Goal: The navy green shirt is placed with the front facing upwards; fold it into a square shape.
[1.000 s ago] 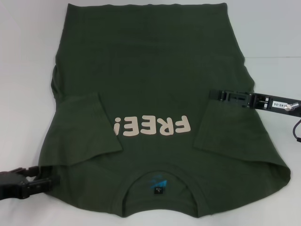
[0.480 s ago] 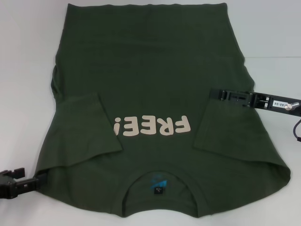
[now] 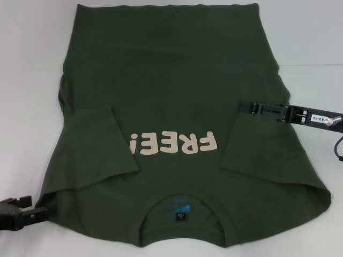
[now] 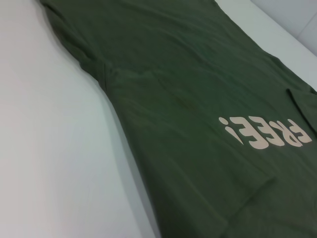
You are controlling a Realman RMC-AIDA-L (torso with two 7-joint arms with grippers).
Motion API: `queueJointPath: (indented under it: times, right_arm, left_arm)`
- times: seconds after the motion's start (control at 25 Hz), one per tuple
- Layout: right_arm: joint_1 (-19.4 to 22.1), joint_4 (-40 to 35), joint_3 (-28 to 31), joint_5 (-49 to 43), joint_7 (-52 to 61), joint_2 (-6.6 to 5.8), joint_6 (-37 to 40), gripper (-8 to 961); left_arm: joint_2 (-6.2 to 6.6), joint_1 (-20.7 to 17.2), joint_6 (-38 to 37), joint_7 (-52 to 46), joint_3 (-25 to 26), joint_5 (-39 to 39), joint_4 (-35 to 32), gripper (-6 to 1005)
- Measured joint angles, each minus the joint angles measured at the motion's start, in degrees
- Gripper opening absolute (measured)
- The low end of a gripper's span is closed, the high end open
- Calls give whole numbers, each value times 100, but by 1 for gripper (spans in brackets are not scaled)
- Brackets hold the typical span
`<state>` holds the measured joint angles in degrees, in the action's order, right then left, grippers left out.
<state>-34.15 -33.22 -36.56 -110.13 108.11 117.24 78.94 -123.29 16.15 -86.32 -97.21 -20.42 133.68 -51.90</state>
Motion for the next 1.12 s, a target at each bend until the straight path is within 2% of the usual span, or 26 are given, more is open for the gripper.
queueJointPath:
  times: [0.76, 1.12]
  right_arm:
    - [23, 0, 9, 0, 0, -1, 8, 917]
    - [23, 0, 8, 0, 0, -9, 7, 916]
  left_arm:
    - [-43, 46, -193, -78, -295, 118, 13, 933]
    - [-54, 206, -308, -76, -510, 120, 171, 934]
